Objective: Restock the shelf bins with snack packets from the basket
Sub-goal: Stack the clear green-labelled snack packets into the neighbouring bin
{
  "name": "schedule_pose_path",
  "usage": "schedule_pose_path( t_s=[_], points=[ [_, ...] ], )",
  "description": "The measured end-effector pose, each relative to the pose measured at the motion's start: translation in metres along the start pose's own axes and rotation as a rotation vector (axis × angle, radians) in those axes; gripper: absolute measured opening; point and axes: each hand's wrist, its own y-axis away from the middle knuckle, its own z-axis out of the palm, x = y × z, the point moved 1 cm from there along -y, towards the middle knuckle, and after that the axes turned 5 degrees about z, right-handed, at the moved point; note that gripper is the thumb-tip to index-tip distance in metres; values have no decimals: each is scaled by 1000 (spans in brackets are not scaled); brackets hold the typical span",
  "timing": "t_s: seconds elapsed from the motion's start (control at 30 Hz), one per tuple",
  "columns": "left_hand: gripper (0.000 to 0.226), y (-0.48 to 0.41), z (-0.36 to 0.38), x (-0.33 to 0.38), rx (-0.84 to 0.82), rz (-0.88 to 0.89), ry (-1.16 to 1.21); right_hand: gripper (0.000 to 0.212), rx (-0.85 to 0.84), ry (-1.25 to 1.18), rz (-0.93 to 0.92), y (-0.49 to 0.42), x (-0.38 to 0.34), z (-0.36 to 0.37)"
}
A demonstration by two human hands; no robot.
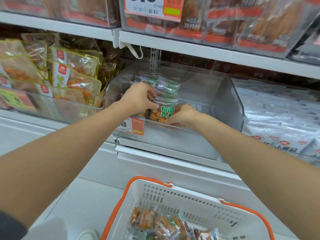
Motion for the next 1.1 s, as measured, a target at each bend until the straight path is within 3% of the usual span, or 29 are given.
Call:
schedule_pose_path(
  t_s=[0.13, 0.27, 0.37, 0.43, 0.57, 0.7, 0.83, 0.9, 1.0, 1.1],
  points=[
    [39, 3, -4, 2, -3, -16, -37, 47, -55, 66, 17, 10, 2, -5],
    [38, 13, -9, 12, 92, -43, -87, 37, 23, 102, -24, 28, 2, -18],
    [8, 33, -9, 31, 237, -13, -90, 20, 286, 48, -249, 47, 9, -28],
    [10, 52, -5, 53, 254, 15, 3, 19, 410, -31, -446, 71, 16, -29],
    [23, 96, 14, 91, 165, 45, 134, 19, 416, -48, -616, 118, 42, -22],
    [24, 141, 59, 97, -2, -133, 235, 14, 277, 77, -500, 143, 96, -4],
    [20, 179, 110, 86, -396, -285, 158, 7, 29, 249, -246, 143, 165, 26],
    [10, 191, 136, 74, -567, -315, 164, 14, -120, 295, -133, 138, 204, 45],
    [7, 208, 159, 60, -665, -355, 146, 21, -287, 343, -1, 128, 260, 74],
    [12, 216, 174, 54, -716, -383, 125, 29, -349, 466, 69, 114, 304, 98]
  ],
)
